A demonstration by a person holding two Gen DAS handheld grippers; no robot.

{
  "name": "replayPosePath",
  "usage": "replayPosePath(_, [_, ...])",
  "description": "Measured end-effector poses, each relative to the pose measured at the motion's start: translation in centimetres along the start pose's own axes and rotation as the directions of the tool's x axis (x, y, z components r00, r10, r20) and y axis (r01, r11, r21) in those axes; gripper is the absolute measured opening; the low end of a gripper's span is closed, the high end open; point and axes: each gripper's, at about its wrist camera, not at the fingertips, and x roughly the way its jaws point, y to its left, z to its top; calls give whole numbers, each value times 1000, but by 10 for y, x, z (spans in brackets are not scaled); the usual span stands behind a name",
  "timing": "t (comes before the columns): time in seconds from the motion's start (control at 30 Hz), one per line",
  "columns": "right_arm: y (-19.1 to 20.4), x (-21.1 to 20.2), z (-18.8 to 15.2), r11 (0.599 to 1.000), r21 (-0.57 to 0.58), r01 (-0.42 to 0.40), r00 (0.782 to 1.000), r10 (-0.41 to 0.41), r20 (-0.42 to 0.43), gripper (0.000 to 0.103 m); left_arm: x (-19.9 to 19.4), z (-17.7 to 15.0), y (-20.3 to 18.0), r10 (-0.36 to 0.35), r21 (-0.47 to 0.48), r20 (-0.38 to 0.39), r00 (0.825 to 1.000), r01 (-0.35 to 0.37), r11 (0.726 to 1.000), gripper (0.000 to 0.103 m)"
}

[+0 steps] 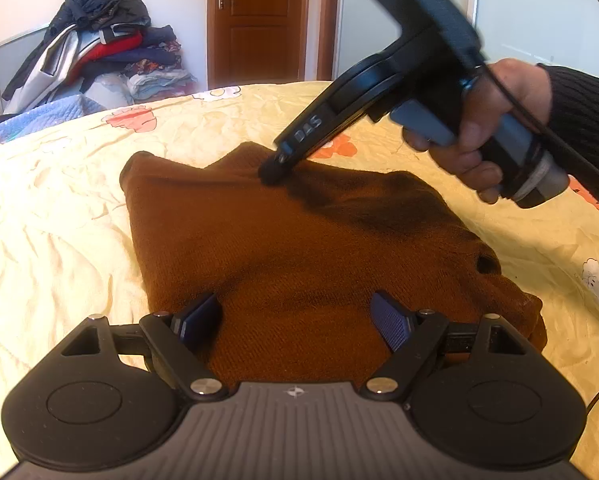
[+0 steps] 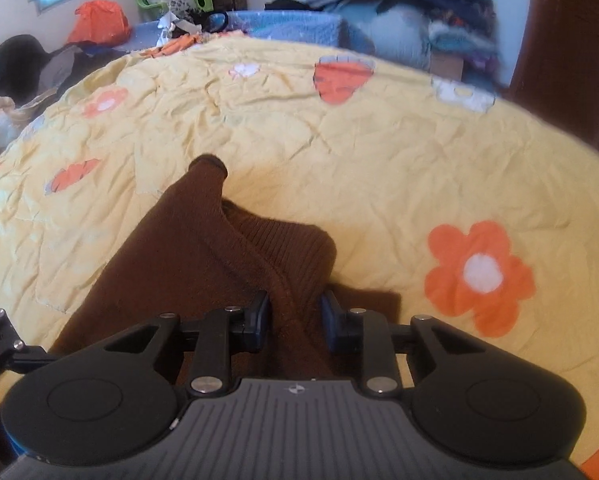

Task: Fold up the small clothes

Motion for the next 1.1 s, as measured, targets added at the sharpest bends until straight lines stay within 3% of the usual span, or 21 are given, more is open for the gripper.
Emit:
replayPosePath(0.1, [1, -11, 0, 1000, -23, 1, 1000, 0, 27, 41, 0, -1, 0, 1, 0, 3, 1000, -1, 1000, 85])
replayPosePath(0.2, [0, -3, -4, 999, -27, -20, 1000, 20, -24, 41, 0, -1, 0, 2, -1, 2, 1000, -2, 1000, 85])
replayPosePath(0.37, [-1, 2, -9, 998, 2, -69, 997, 69, -43, 17, -8, 4, 5, -6, -35, 5, 1000, 6, 999, 85])
replayPosePath(0.47, [-10, -24, -5, 995, 38, -94, 995, 93, 27, 14, -18, 8, 18, -22, -78, 25, 999, 24, 997, 85])
replayPosePath(0.53, [-24, -33, -13, 988, 100, -118, 991, 111, 69, 14, -12, 6, 23, -21, -85, -1, 1000, 21, 996, 85])
replayPosePath(0.6, [-32, -7, -29, 989, 111, -93, 995, 97, -37, 12, -5, 4, 22, 3, -55, -13, 1000, -3, 998, 86])
replayPosePath(0.7, [-34, -20, -26, 978, 180, -107, 994, 101, 41, 19, -12, 13, 28, -14, -69, 14, 1000, 15, 997, 85])
replayPosePath(0.77, [-41, -31, -24, 967, 229, -116, 990, 95, 102, 44, -14, 25, 41, 21, -96, 48, 999, -16, 995, 86])
replayPosePath(0.9, [-43, -34, -19, 968, 232, -95, 991, 69, 118, 43, 21, 60, 78, 145, -190, -10, 989, -144, 971, 84])
replayPosePath(1.0, [-31, -20, -16, 979, 195, -62, 995, 45, 89, 37, 60, 77, 73, 203, -108, -65, 977, -209, 972, 84])
replayPosePath(1.07, [-23, 0, -19, 988, 155, -9, 1000, 6, 23, 24, 92, 79, 69, 247, -62, -146, 958, -258, 964, 86])
replayPosePath(1.1, [-22, 9, -25, 992, 126, 23, 999, -26, 19, 29, 97, 77, 74, 244, -92, -128, 961, -256, 962, 86])
